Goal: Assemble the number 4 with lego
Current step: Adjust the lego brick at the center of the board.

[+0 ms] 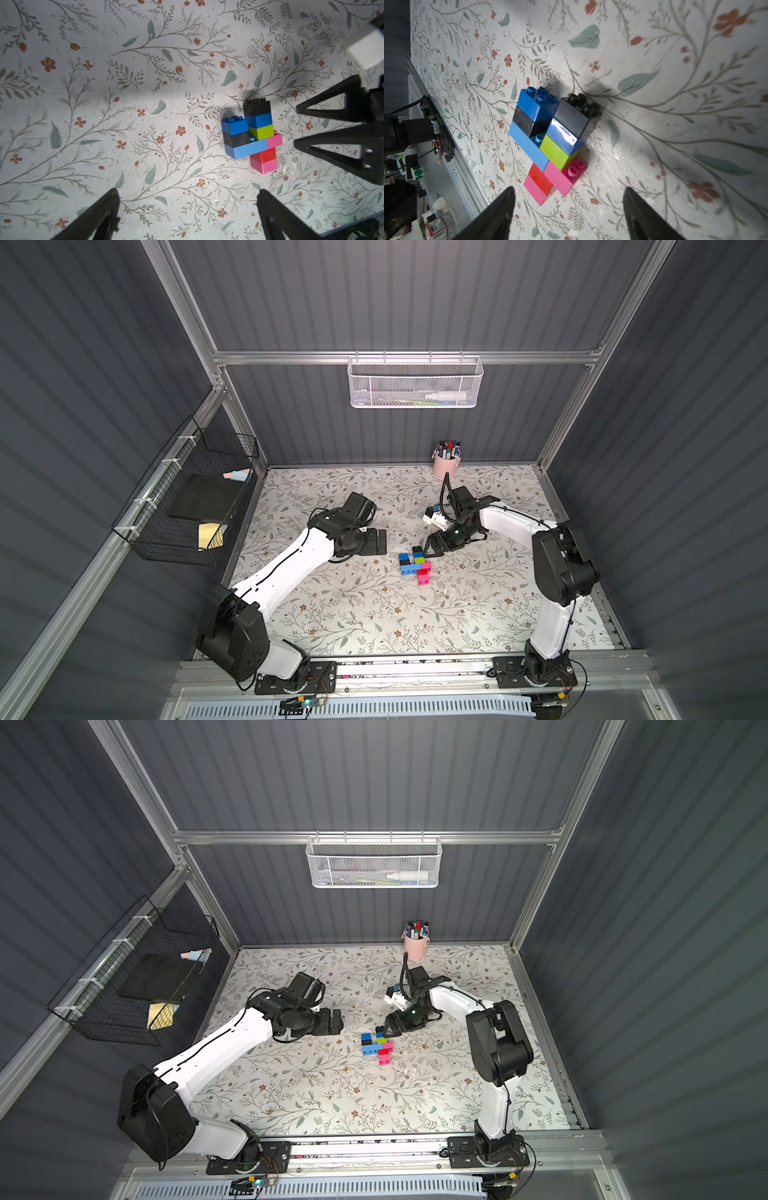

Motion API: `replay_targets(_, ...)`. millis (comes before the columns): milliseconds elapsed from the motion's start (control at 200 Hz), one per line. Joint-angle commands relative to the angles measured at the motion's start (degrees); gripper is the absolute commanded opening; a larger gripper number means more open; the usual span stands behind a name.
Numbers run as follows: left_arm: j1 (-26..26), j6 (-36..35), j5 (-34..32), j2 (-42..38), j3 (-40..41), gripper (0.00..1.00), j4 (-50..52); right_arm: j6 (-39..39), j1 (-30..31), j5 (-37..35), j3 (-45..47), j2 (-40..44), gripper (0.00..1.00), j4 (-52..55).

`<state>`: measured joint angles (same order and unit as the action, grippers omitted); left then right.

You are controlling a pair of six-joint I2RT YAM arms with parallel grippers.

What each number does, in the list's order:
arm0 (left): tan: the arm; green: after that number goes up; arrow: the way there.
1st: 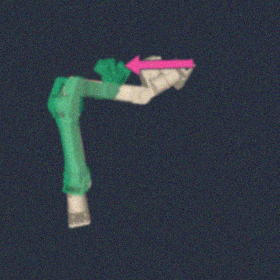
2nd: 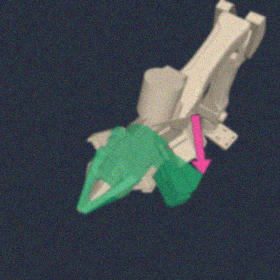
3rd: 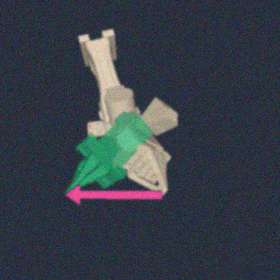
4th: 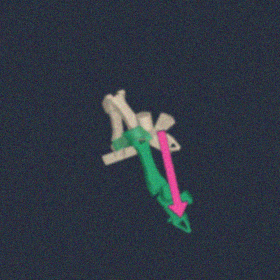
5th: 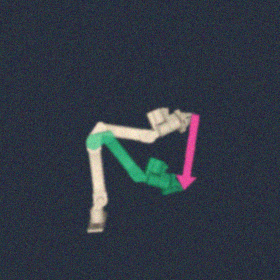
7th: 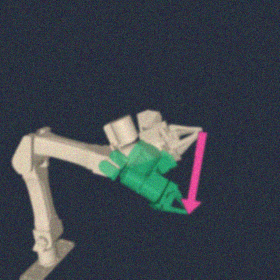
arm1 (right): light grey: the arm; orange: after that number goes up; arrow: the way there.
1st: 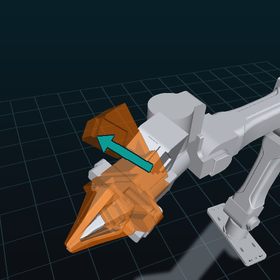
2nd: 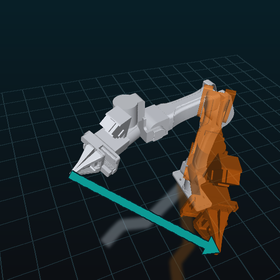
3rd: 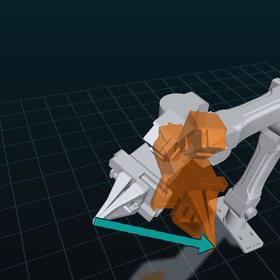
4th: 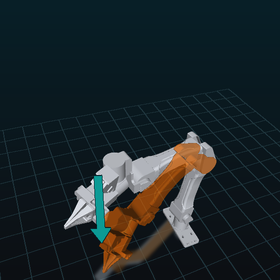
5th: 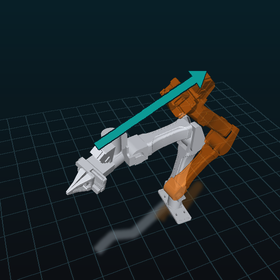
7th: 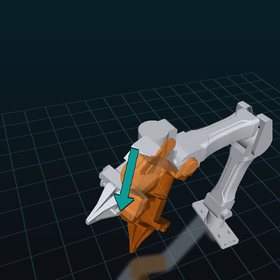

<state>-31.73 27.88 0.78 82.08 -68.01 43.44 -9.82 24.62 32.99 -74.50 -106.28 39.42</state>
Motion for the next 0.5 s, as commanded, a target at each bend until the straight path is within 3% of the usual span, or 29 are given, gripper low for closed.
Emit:
replay_targets(0, 0.39, -5.03, -7.88, -3.54, 1.92, 1.0, -2.38, 4.05, -1.67, -2.17, 2.49, 5.54, 0.93, -4.06)
replay_targets(60, 0.5, -7.16, -12.06, -5.54, 4.26, 1.0, -5.29, 5.76, -2.87, -3.24, 4.55, 8.67, 0.99, -6.0)
replay_targets(235, 0.86, -16.34, -22.57, -10.45, 13.45, 1.0, -16.18, 8.78, -5.6, -10.32, 9.89, 16.95, 0.99, -10.32)
replay_targets(370, 2.22, -24.4, -24.29, -12.43, 21.63, 1.0, -27.07, 10.9, -8.27, -20.79, 15.08, 22.82, 0.99, -15.67)
replay_targets(495, 5.62, -27.42, -23.31, -12.52, 26.46, 1.0, -34.45, 12.64, -11.83, -29.75, 18.13, 25.19, 0.99, -18.09)
